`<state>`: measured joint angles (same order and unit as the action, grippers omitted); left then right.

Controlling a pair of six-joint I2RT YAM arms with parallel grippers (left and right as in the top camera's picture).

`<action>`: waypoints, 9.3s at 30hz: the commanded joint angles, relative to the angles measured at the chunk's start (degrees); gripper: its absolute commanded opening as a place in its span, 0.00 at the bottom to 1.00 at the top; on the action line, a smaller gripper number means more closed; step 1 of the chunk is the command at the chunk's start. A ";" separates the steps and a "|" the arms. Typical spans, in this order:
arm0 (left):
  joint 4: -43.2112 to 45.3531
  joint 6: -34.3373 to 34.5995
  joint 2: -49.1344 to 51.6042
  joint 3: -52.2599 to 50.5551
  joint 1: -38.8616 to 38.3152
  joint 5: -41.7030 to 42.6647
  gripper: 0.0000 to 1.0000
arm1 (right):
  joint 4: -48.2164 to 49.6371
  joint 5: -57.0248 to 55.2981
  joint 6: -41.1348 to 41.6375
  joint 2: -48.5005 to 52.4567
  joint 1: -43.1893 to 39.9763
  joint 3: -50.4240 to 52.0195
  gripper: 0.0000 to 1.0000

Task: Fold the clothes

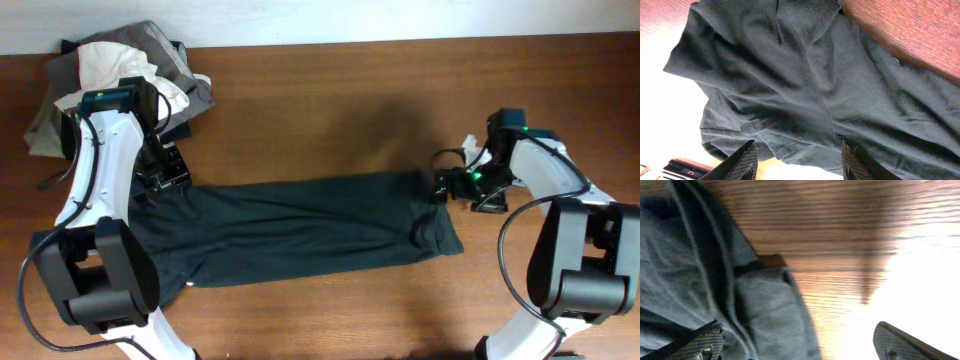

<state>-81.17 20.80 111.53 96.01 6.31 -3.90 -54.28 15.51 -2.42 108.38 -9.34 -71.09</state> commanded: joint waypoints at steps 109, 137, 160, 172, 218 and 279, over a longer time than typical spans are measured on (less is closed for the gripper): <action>-0.96 0.17 -0.70 0.63 -0.55 0.04 0.55 | 10.73 13.00 19.85 13.03 32.37 -19.67 0.14; 8.74 -28.48 -0.66 -12.90 12.61 28.55 0.99 | -30.60 -6.93 9.99 9.68 7.19 -56.59 0.99; 31.32 -13.90 -0.63 -36.89 1.62 30.05 0.70 | -30.64 -5.18 8.57 9.68 3.69 -56.59 0.98; 16.33 -5.22 -0.66 -21.38 8.33 9.14 0.01 | -32.09 -2.27 8.57 9.73 4.24 -55.65 0.99; -4.92 -5.01 3.39 14.25 -37.07 8.28 0.60 | -10.75 11.58 9.68 10.03 5.22 -25.03 0.99; 9.09 -5.86 2.03 -4.09 -7.41 7.91 0.66 | -30.71 -25.38 34.42 20.46 40.33 -42.29 0.04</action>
<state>-71.94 14.41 114.74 92.29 -1.10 4.21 -80.66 -5.23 31.48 129.60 32.56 -112.51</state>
